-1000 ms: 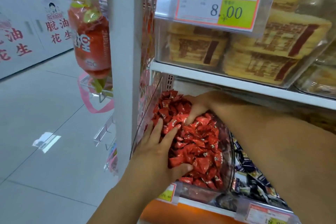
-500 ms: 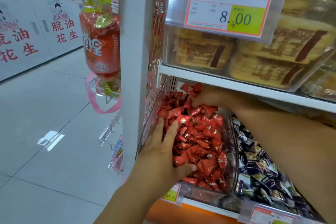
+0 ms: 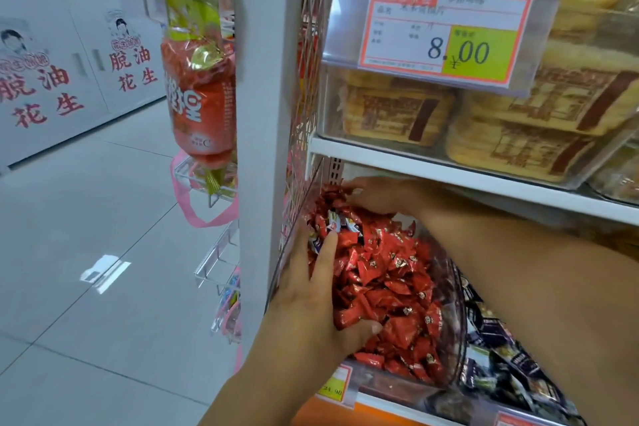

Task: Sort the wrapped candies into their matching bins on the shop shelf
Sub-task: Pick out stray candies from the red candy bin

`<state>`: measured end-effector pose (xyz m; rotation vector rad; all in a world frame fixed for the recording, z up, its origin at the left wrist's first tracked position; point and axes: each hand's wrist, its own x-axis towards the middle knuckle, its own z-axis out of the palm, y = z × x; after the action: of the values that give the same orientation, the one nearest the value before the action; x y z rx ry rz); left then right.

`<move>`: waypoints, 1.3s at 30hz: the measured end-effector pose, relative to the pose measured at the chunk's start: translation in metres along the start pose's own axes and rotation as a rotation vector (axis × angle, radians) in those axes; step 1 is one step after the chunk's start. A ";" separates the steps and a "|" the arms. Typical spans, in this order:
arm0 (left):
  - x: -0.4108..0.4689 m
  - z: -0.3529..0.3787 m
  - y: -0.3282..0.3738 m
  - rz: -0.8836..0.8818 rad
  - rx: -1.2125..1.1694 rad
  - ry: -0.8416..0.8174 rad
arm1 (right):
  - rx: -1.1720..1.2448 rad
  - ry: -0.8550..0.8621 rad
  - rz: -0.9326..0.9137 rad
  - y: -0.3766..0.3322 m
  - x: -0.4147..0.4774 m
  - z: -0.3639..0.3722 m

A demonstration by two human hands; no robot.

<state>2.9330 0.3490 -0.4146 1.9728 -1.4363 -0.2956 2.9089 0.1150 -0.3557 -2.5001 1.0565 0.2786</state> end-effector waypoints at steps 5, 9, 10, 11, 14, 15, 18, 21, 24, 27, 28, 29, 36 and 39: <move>0.004 0.001 0.001 0.019 0.061 0.005 | 0.009 -0.109 -0.010 0.004 0.002 0.008; 0.004 -0.002 0.001 -0.004 0.144 -0.065 | 0.141 0.138 -0.093 0.008 -0.009 0.002; 0.003 -0.003 0.002 -0.013 0.146 -0.080 | 0.203 0.201 -0.125 0.009 -0.015 0.000; 0.002 -0.003 0.003 -0.022 0.142 -0.094 | 0.232 0.230 -0.171 0.009 -0.022 -0.001; 0.000 -0.007 0.009 -0.045 0.143 -0.118 | 0.055 0.070 -0.253 -0.003 -0.053 0.002; 0.000 -0.007 0.010 -0.056 0.137 -0.120 | -0.026 0.029 -0.279 -0.006 -0.057 0.007; 0.001 -0.007 0.014 -0.082 0.139 -0.071 | -0.052 0.071 -0.274 -0.013 -0.056 0.018; 0.003 -0.003 0.010 -0.016 0.149 0.076 | -0.018 0.175 -0.241 -0.008 -0.055 0.021; 0.008 0.001 0.002 0.021 0.131 0.153 | 0.237 0.236 -0.166 0.005 -0.065 0.018; 0.008 -0.009 0.012 0.028 0.082 0.182 | 0.396 0.281 -0.107 0.013 -0.082 0.010; 0.008 -0.011 0.017 0.009 0.063 0.210 | 0.344 0.291 -0.101 0.015 -0.085 0.007; 0.006 -0.012 0.021 -0.003 0.041 0.241 | 0.269 0.288 -0.093 0.016 -0.088 0.006; 0.003 -0.019 0.034 -0.025 -0.039 0.342 | 0.002 0.066 -0.171 0.001 -0.079 0.033; 0.003 -0.021 0.029 -0.032 -0.038 0.351 | -0.015 0.098 -0.165 0.001 -0.071 0.040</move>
<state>2.9229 0.3496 -0.3799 1.9050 -1.1664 0.0114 2.8577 0.1776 -0.3679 -2.6191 0.8806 0.1166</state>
